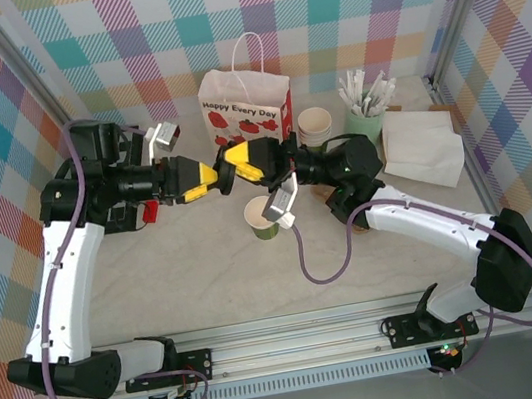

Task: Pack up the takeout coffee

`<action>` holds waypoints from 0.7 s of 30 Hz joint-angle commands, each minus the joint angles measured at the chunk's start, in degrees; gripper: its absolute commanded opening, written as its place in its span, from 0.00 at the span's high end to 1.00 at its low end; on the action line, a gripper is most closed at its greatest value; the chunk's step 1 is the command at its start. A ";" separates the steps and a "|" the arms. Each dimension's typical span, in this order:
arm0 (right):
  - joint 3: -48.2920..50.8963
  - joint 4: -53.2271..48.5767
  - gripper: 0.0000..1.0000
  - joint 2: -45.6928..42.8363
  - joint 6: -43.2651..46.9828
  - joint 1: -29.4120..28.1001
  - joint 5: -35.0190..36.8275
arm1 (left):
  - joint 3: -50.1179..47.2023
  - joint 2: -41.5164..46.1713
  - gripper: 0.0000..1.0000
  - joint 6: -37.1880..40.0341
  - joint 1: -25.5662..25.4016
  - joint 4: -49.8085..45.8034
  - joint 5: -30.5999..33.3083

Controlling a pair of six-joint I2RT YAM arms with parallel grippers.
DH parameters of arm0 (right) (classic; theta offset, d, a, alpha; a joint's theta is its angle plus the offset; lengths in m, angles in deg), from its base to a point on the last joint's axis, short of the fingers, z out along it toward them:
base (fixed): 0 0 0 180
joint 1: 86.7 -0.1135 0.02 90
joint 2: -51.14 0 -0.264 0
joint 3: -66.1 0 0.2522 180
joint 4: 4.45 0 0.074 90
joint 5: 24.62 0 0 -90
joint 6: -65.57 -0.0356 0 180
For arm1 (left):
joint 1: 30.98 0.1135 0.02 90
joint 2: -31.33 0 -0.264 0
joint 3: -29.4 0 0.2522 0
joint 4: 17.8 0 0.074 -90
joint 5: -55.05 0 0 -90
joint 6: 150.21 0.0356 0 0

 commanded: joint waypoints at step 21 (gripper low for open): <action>-2.98 1.48 1.00 -0.03 -0.90 -0.87 -3.71 | 1.31 -2.15 0.60 1.13 0.08 -0.22 -0.80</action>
